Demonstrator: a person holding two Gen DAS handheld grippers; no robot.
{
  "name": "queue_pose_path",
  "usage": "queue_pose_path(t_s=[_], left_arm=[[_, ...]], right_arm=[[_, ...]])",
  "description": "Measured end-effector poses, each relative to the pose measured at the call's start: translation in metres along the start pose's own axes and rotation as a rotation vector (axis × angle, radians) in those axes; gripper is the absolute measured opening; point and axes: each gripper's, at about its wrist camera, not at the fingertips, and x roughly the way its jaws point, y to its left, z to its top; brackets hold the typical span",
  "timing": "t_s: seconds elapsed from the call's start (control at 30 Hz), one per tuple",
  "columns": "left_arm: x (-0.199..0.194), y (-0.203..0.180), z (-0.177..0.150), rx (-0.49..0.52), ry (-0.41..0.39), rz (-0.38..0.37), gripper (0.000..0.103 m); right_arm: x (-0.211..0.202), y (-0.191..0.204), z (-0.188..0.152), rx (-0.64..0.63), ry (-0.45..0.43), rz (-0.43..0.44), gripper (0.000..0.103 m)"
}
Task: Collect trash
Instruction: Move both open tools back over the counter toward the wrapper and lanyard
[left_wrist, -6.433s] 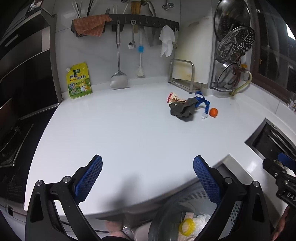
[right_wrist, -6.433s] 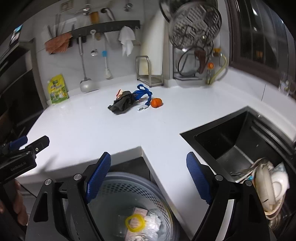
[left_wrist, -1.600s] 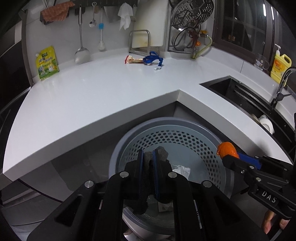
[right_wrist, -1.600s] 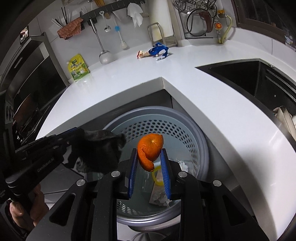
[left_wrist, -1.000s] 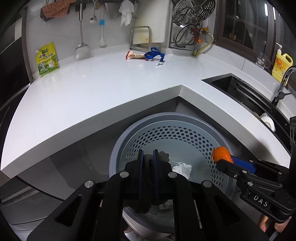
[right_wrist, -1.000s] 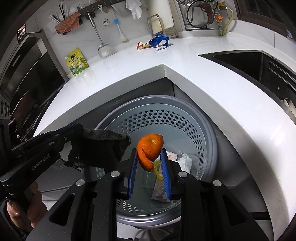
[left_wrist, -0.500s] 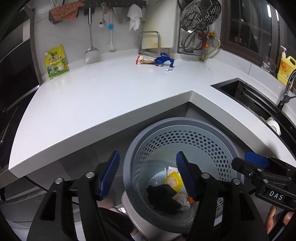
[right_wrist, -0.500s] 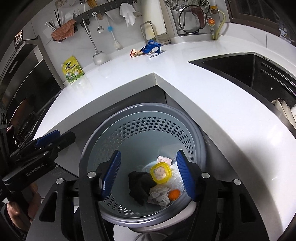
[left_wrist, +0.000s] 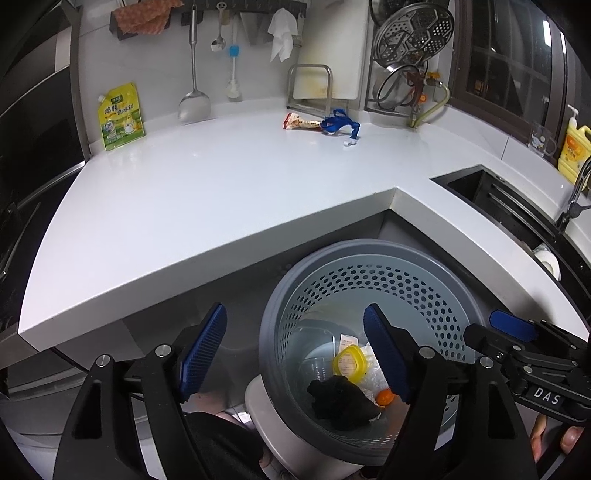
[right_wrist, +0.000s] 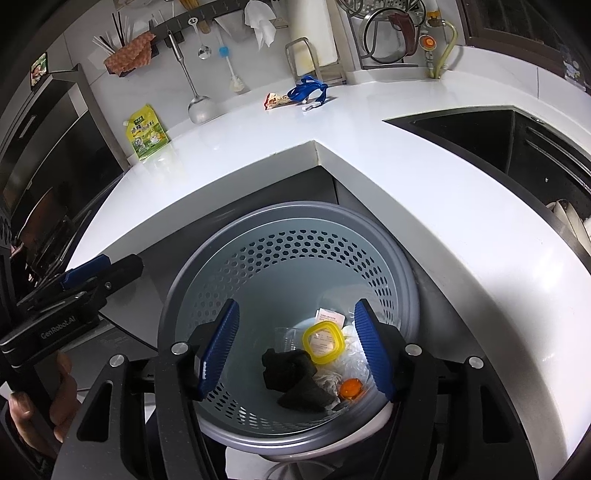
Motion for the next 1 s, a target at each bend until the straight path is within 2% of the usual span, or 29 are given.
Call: queue_pose_path(t_s=[0.23, 0.63, 0.8, 1.0], left_arm=[[-0.013, 0.004, 0.006, 0.004, -0.02, -0.03, 0.079], [-0.028, 0.014, 0.018, -0.011, -0.052, -0.011, 0.081], [-0.03, 0.018, 0.032, -0.009, -0.078, -0.01, 0.081], [-0.028, 0.024, 0.05, 0.003, -0.113, -0.005, 0.086]], right_arm=[[-0.007, 0.004, 0.004, 0.028, -0.022, 0.003, 0.064], [-0.019, -0.003, 0.02, 0.076, -0.066, 0.043, 0.065], [-0.024, 0.005, 0.036, 0.046, -0.099, 0.055, 0.066], [-0.017, 0.012, 0.054, 0.019, -0.107, 0.066, 0.067]])
